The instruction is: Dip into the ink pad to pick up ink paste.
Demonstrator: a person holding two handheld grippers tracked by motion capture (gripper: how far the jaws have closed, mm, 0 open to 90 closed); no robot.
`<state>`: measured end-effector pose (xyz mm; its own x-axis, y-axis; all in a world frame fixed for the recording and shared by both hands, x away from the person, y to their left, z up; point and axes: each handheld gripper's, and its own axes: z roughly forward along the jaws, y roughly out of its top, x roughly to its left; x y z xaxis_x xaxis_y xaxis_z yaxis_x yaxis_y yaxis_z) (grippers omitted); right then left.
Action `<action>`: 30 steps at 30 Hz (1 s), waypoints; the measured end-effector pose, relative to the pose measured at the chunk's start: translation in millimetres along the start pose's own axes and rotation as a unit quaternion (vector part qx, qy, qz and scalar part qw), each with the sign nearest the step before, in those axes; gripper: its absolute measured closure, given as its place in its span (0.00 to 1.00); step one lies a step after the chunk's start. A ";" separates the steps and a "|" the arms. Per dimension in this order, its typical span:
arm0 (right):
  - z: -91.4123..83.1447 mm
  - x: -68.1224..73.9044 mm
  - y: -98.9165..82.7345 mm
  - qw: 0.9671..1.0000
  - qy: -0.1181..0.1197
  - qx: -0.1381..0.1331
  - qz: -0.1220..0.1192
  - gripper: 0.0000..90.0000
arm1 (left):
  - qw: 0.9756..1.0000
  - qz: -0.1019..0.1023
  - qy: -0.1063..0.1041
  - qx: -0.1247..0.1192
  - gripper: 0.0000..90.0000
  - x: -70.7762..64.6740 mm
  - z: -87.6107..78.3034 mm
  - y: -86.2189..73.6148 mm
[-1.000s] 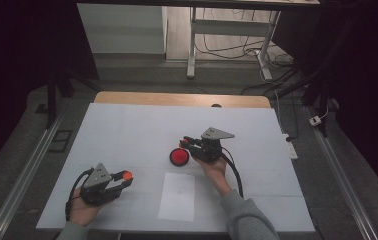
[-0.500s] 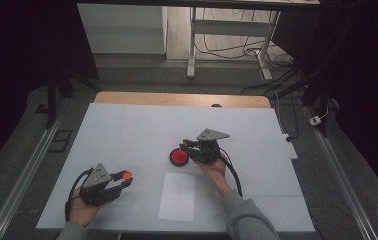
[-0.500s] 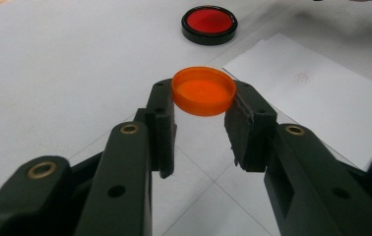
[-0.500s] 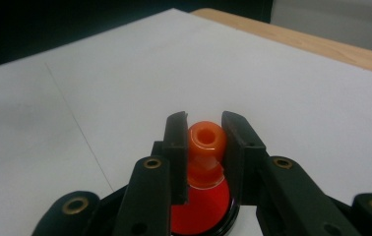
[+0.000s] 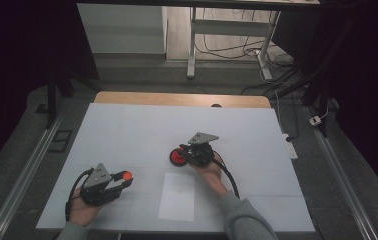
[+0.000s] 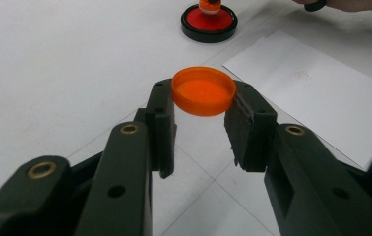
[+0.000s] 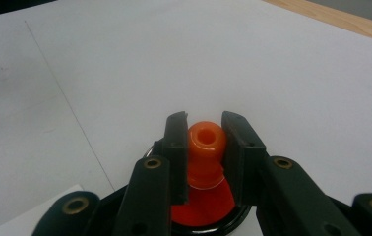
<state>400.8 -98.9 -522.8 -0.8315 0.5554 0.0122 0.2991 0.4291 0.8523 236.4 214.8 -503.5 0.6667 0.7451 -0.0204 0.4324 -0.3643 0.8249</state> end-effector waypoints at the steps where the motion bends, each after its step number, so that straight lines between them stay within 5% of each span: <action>1: 0.4 0.3 -0.2 1.000 0.000 0.001 -0.001 0.81 | 1.000 0.000 0.000 0.000 0.72 -0.1 0.0 0.0; 16: 4.8 6.0 -2.3 0.999 -0.017 0.020 -0.018 0.81 | 1.000 0.000 0.001 -0.002 0.72 -0.8 -1.4 0.5; 30: 4.7 2.6 -7.6 1.000 -0.008 0.000 -0.004 0.81 | 1.000 -0.003 0.001 -0.004 0.72 -1.7 -2.2 1.0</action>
<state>398.5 -97.4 -531.7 -0.8265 0.5629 -0.0029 0.2922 0.4334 0.8525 234.4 214.5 -501.5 0.6632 0.7481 -0.0234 0.4310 -0.3561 0.8291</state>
